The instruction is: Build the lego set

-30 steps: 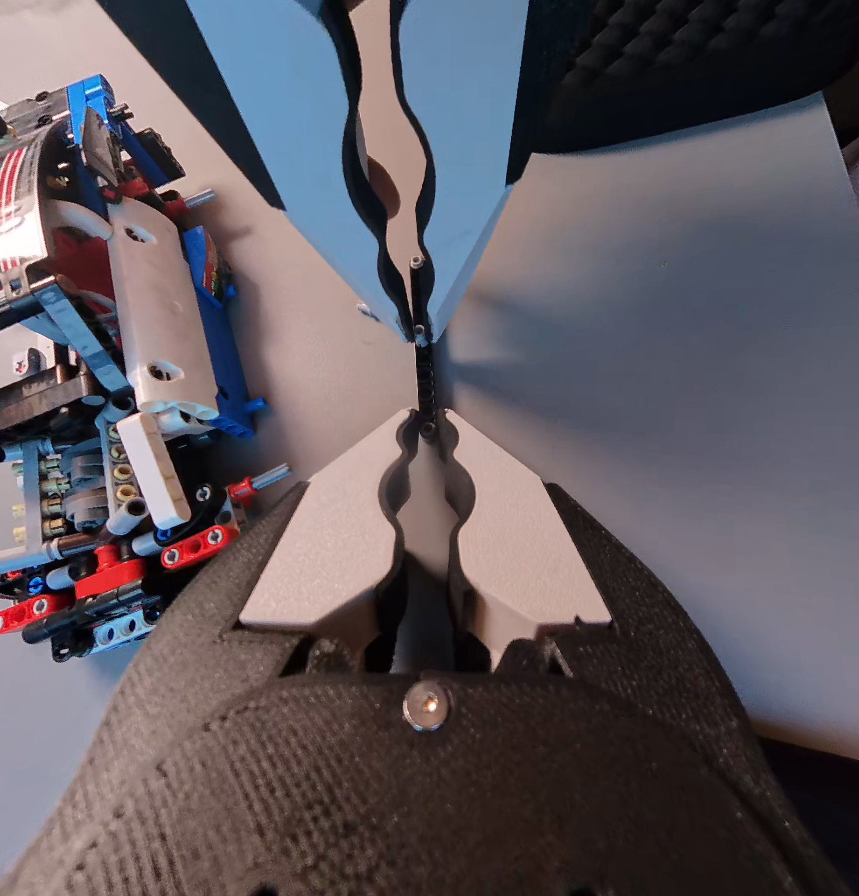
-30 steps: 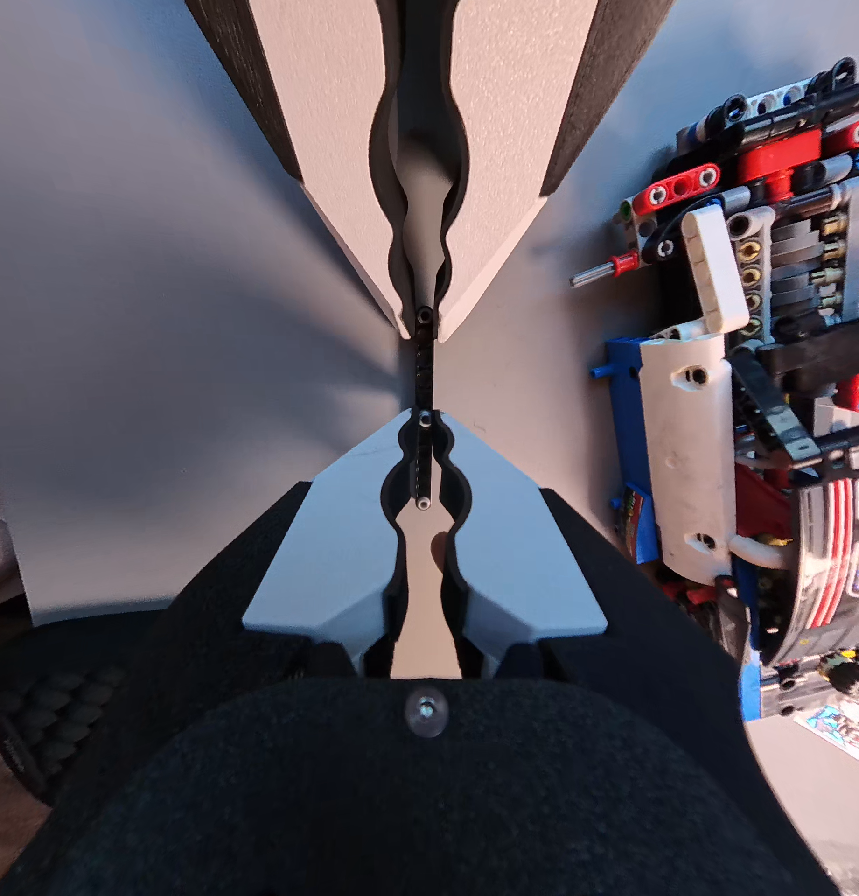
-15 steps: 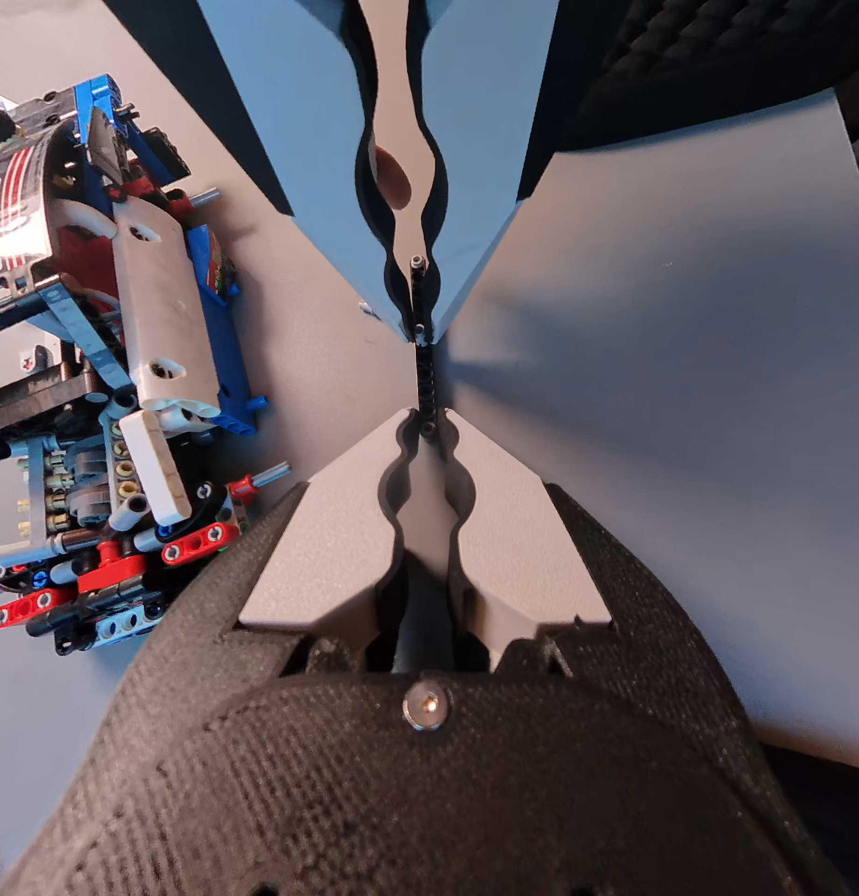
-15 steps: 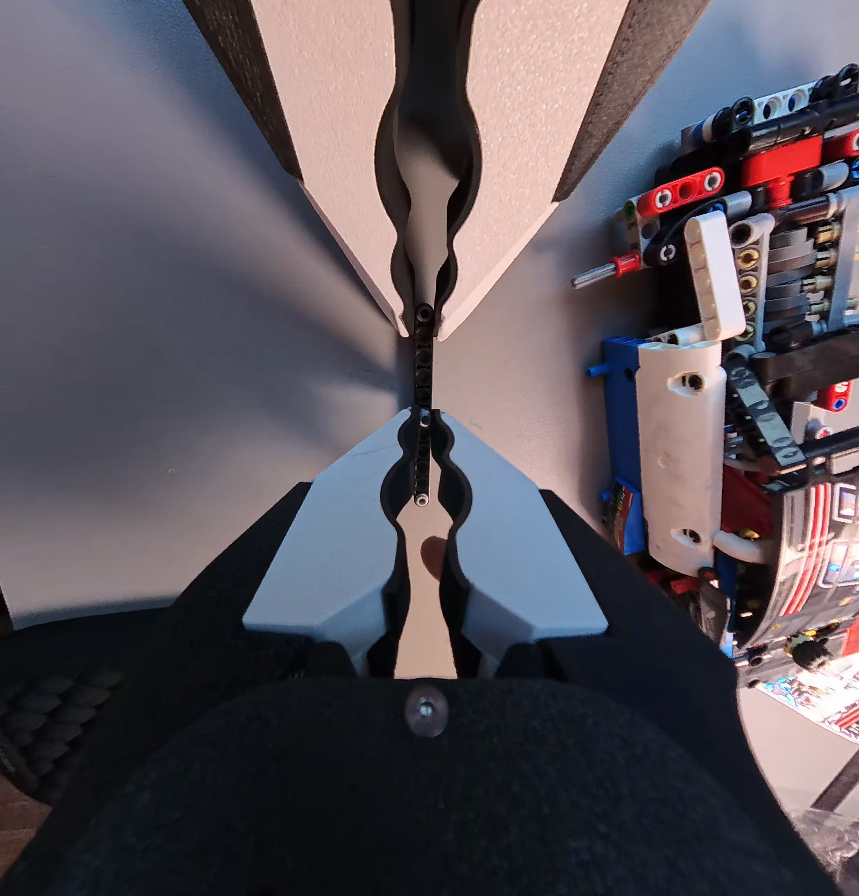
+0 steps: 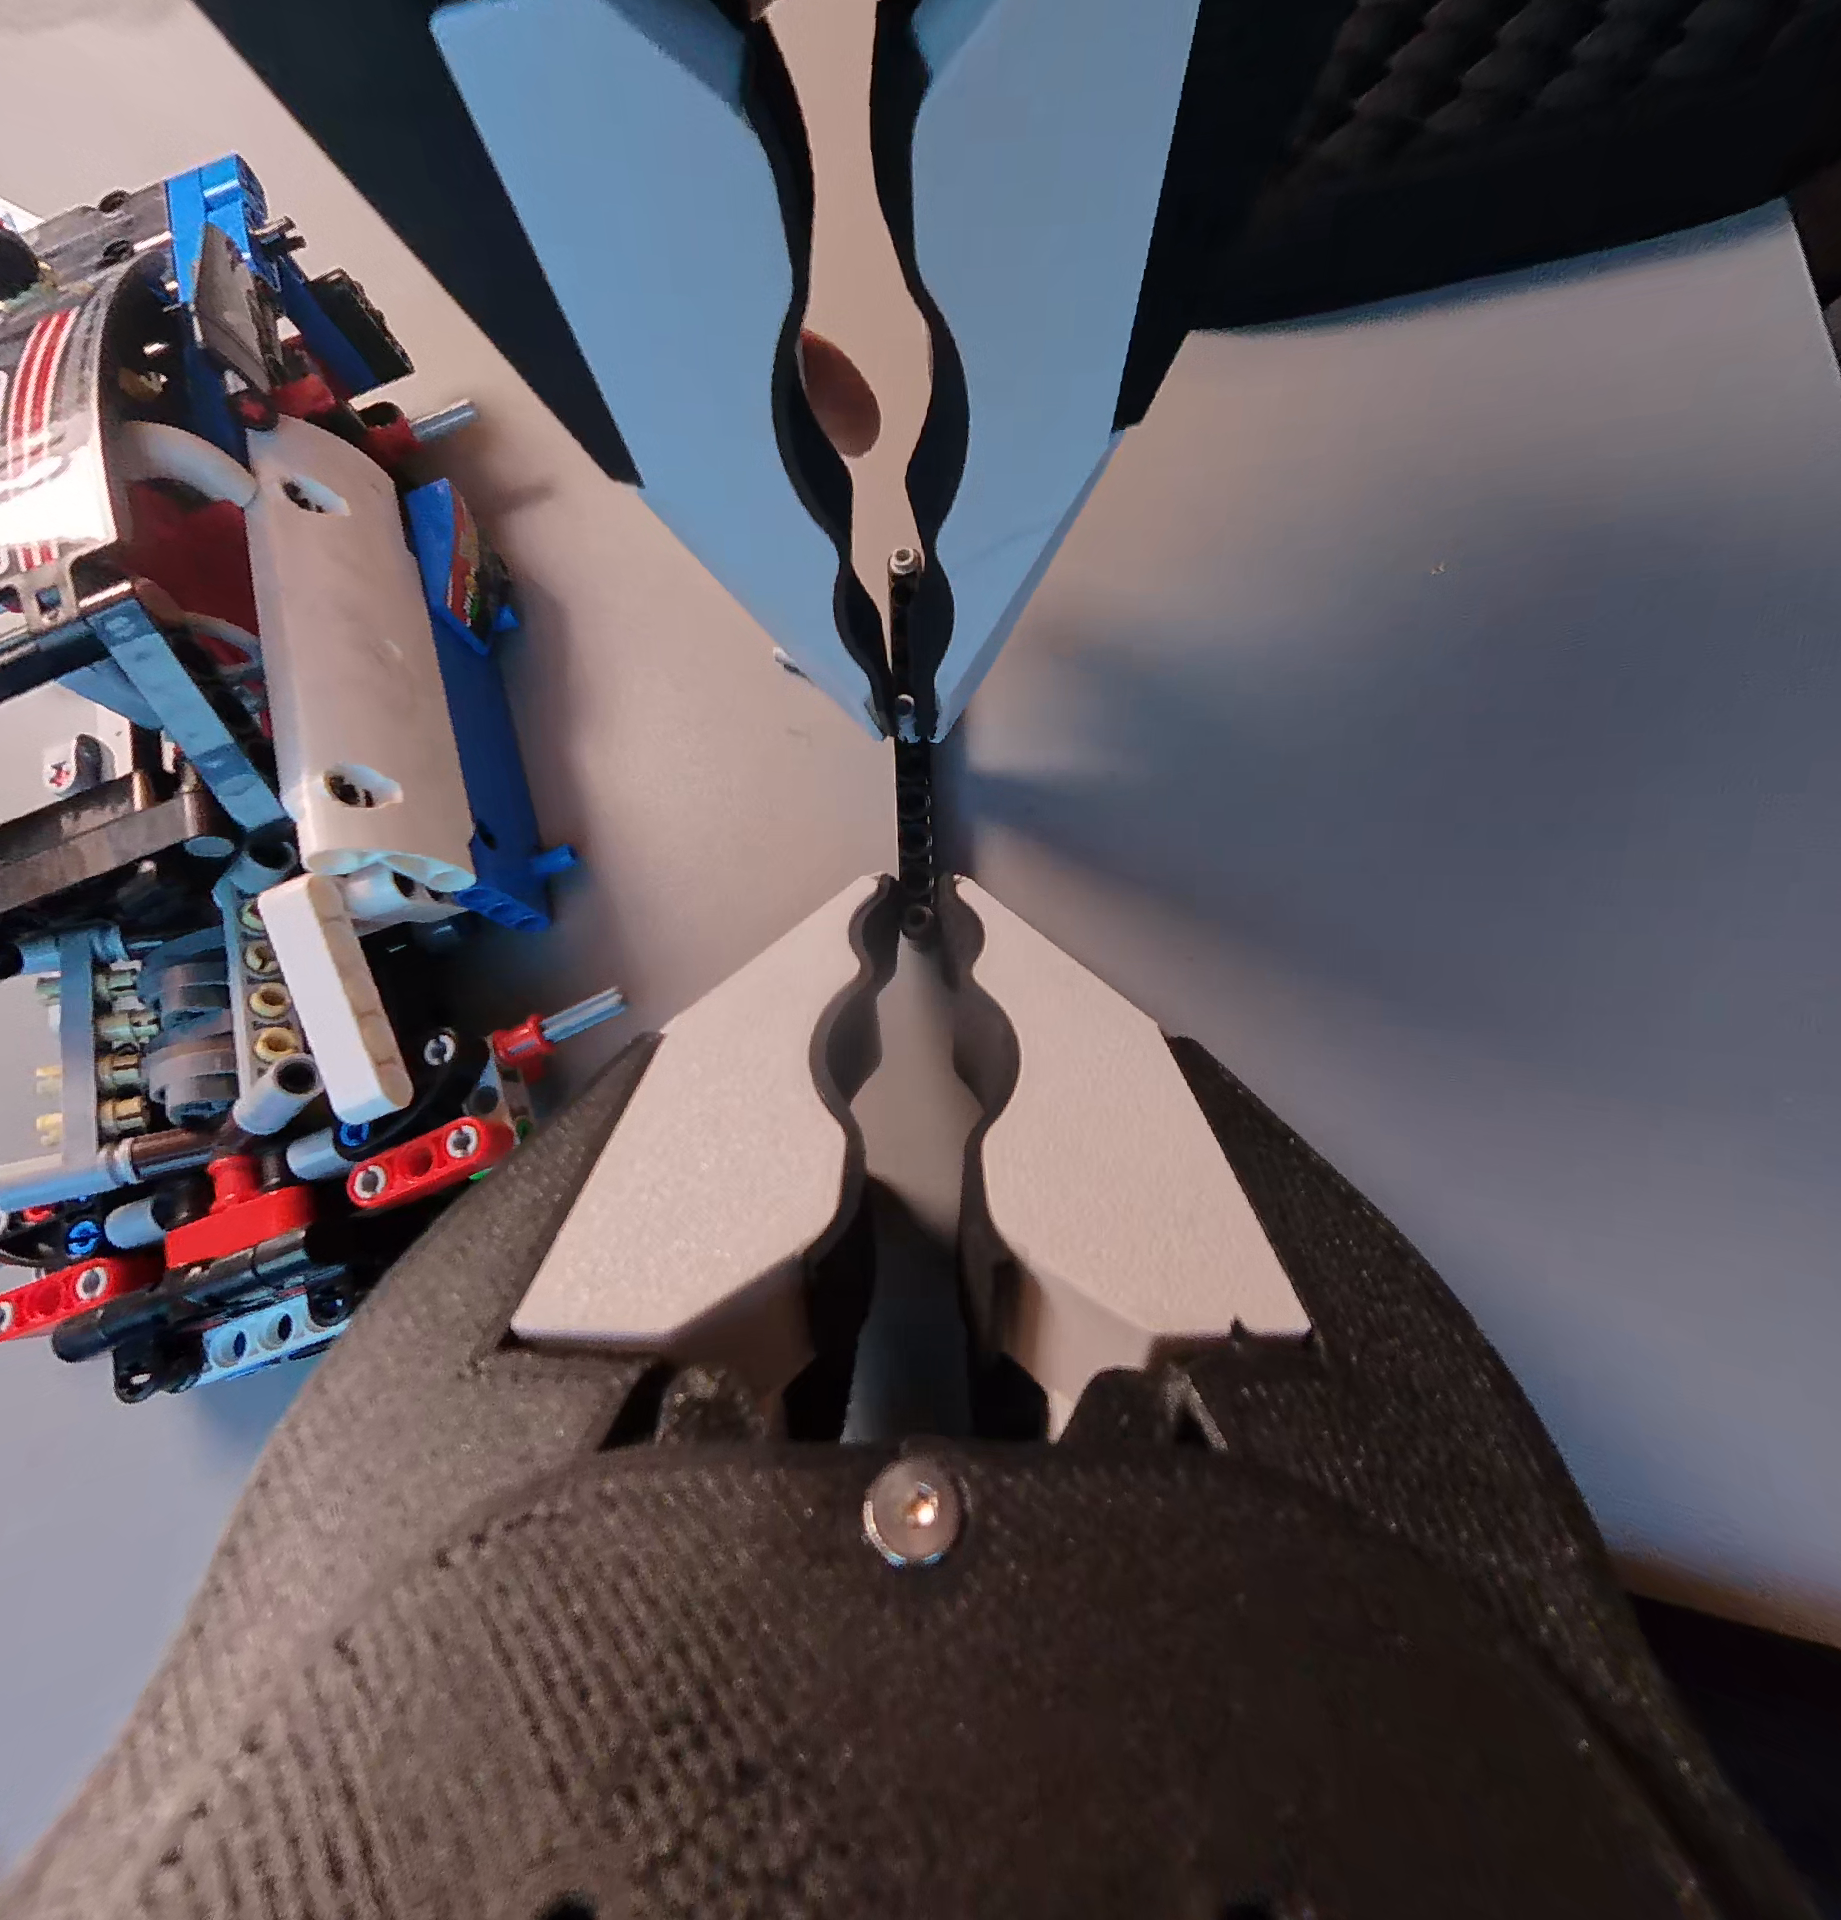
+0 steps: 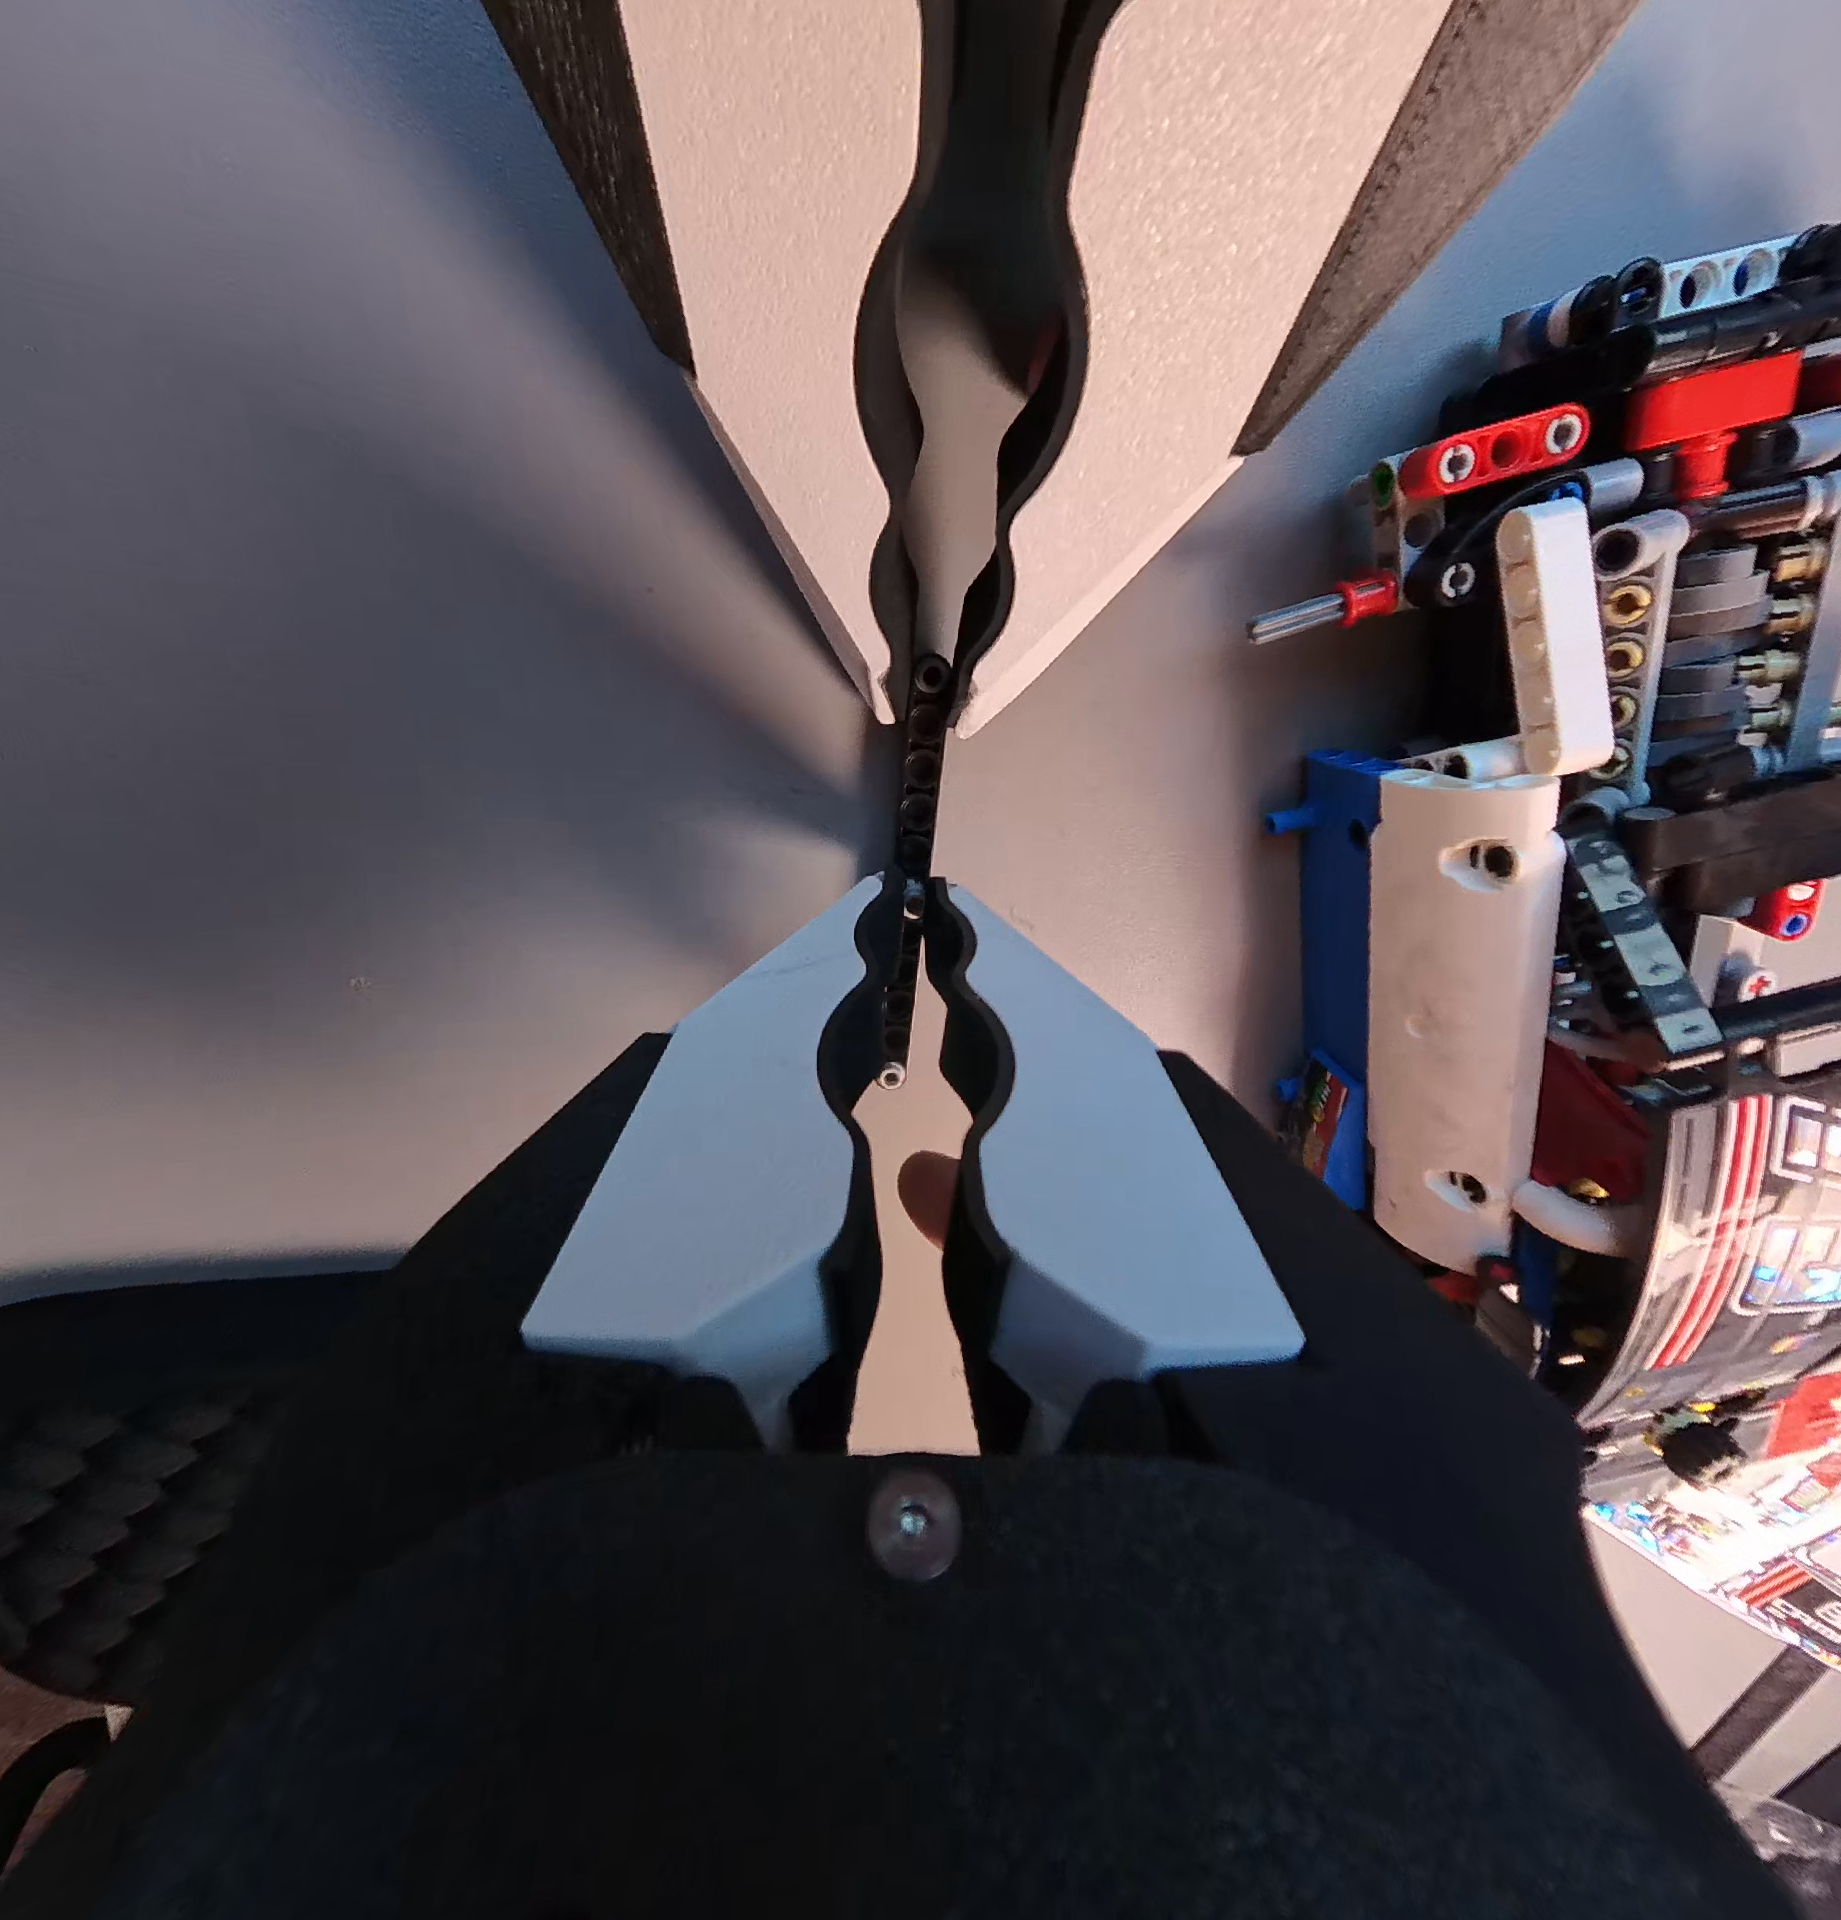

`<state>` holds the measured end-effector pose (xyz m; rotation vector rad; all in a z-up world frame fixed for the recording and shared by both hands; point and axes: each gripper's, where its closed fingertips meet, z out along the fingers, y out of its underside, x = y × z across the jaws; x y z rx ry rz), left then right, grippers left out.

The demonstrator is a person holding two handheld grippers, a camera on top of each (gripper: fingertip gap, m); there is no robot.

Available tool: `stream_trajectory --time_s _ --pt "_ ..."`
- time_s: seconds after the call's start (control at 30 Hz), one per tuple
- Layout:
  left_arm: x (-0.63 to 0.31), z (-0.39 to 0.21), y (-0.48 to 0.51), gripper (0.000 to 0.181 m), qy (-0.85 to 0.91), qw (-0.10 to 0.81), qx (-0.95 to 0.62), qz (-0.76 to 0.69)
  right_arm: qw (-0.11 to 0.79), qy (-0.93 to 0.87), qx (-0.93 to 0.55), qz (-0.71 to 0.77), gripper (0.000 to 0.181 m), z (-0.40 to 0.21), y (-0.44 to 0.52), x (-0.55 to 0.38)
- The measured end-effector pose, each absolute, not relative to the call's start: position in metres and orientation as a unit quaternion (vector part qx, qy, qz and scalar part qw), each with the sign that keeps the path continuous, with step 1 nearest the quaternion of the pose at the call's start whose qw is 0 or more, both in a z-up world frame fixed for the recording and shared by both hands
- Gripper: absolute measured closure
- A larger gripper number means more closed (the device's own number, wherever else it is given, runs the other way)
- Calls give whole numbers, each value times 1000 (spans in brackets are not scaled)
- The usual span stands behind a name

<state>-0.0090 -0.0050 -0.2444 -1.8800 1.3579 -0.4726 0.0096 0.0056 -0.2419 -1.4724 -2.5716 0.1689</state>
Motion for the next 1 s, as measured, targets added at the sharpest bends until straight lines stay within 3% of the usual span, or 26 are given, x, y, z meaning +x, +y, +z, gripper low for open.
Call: stream_trajectory --time_s 0.67,1.0 --pt "-8 -245 -4 175 530 382 -736 -180 108 -872 -475 46 175 -249 2 7" --pt "-9 -244 -5 174 531 385 -733 -180 154 -835 -509 139 179 -245 2 3"
